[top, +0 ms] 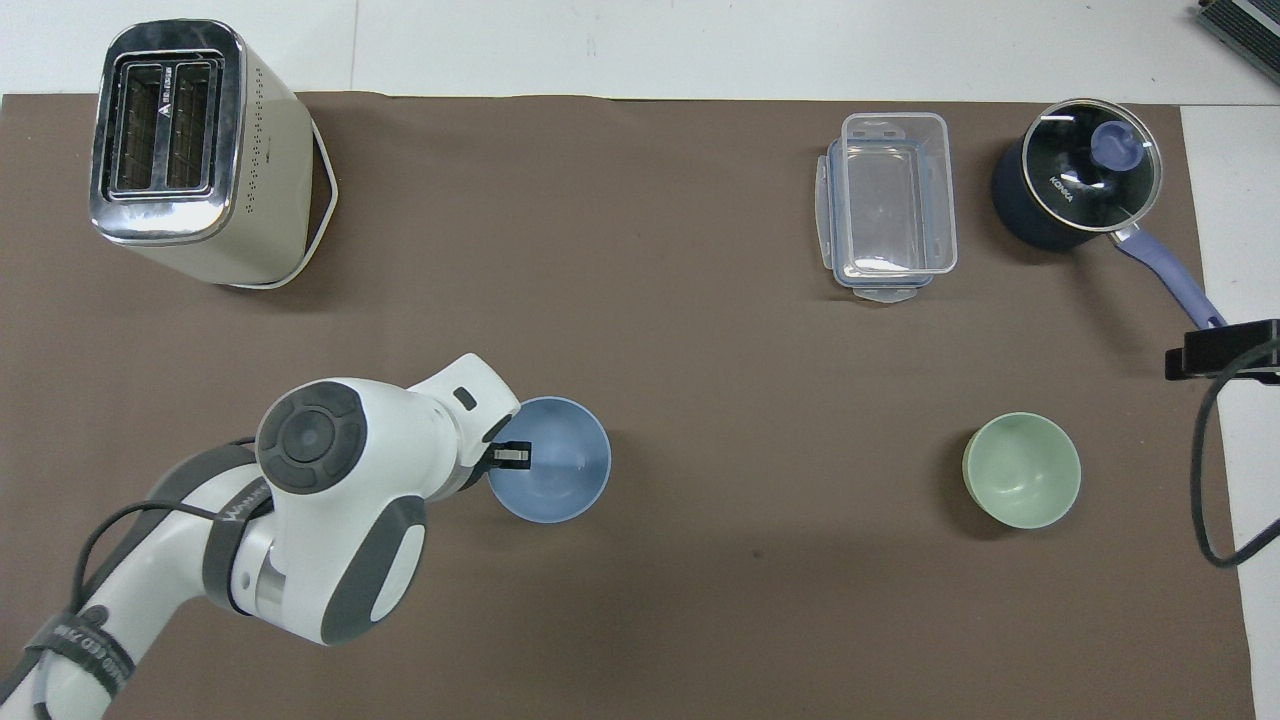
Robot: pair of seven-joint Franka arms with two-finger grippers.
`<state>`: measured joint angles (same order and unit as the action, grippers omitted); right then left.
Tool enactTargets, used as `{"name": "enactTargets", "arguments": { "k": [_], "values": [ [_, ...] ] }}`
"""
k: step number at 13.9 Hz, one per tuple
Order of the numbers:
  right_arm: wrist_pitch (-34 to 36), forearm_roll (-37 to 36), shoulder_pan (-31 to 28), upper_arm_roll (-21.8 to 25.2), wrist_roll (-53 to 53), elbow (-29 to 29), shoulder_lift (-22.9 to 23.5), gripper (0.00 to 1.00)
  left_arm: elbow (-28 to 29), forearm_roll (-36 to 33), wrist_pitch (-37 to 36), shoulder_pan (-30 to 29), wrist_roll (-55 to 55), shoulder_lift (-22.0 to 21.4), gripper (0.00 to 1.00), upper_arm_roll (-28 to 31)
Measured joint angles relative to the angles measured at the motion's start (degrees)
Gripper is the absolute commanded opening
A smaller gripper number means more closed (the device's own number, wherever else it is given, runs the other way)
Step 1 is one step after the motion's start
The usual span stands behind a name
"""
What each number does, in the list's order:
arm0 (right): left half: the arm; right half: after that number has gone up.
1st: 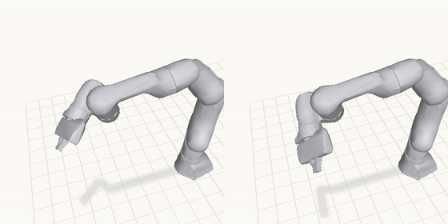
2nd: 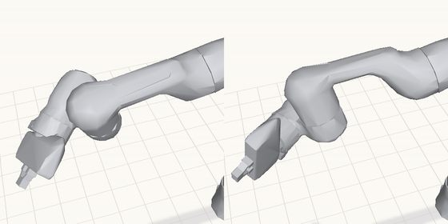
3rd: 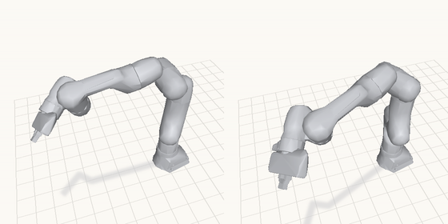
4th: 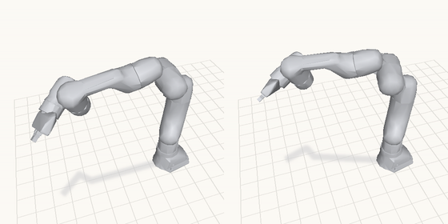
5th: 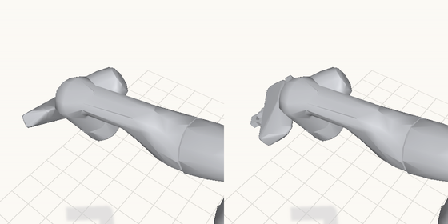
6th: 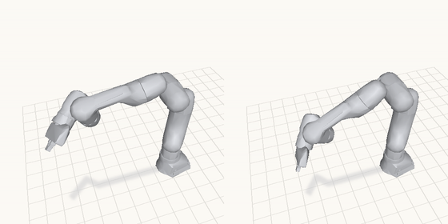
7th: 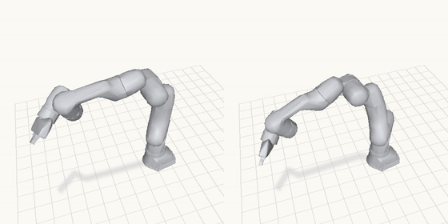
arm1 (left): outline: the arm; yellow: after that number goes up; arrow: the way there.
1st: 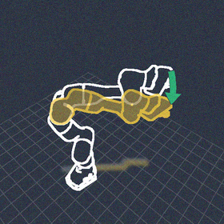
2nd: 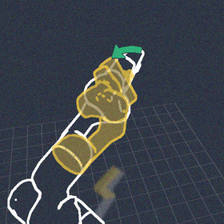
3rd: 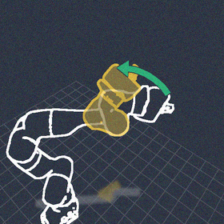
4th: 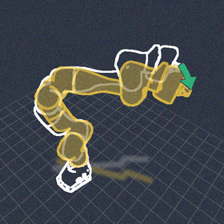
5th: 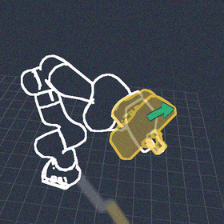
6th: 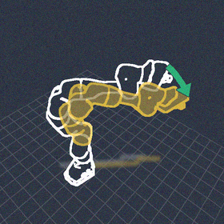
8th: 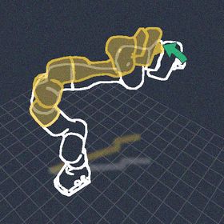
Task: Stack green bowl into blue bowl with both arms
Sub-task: 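Release the blue bowl with the left gripper while the right gripper reaches the green bowl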
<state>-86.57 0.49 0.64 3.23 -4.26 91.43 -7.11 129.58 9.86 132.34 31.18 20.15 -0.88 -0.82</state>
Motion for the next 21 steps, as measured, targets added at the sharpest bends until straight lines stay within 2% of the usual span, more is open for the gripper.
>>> {"name": "enactTargets", "arguments": {
  "k": [4,7,8,9,10,11,12,15,17,21],
  "values": [
    [0.0,0.0,0.0,0.0,0.0,0.0,0.0,1.00,0.3,0.0,9.7,4.6,6.5,5.5,0.00,0.1],
    [0.0,-0.1,-0.1,0.1,0.0,0.0,0.0,1.00,0.1,0.0,12.5,5.5,7.7,7.2,0.01,0.1],
    [0.0,-0.1,-0.3,0.1,0.0,0.0,0.0,1.00,0.1,0.0,12.5,5.5,7.7,7.2,0.13,0.2],
    [0.0,-0.1,-0.3,0.1,0.0,0.1,0.0,1.00,0.1,0.0,12.5,5.5,7.7,7.2,0.35,0.2],
    [0.0,-0.1,-0.3,0.1,0.0,0.3,0.0,1.00,0.1,0.0,12.5,5.5,7.8,7.2,0.66,0.2],
    [0.0,-0.1,-0.3,0.1,0.0,0.4,0.0,1.00,0.1,0.0,12.5,5.5,7.8,7.2,0.92,0.2],
    [0.0,-0.1,-0.3,0.1,0.0,0.6,0.0,1.00,0.0,0.0,12.4,5.5,7.8,7.2,1.00,0.2],
    [0.0,-0.1,-0.3,0.1,0.2,1.6,0.0,1.00,-1.5,0.0,10.0,5.4,7.8,6.8,1.00,0.9],
    [-0.8,-0.1,-0.3,0.1,0.9,3.4,0.1,1.00,-5.0,0.0,4.2,4.4,7.0,5.9,1.00,1.8],
    [-9.0,-0.1,-0.6,0.3,6.7,13.0,0.2,1.00,-12.2,-0.5,-7.4,-3.4,-1.3,0.5,1.00,2.4]
  ]
}}
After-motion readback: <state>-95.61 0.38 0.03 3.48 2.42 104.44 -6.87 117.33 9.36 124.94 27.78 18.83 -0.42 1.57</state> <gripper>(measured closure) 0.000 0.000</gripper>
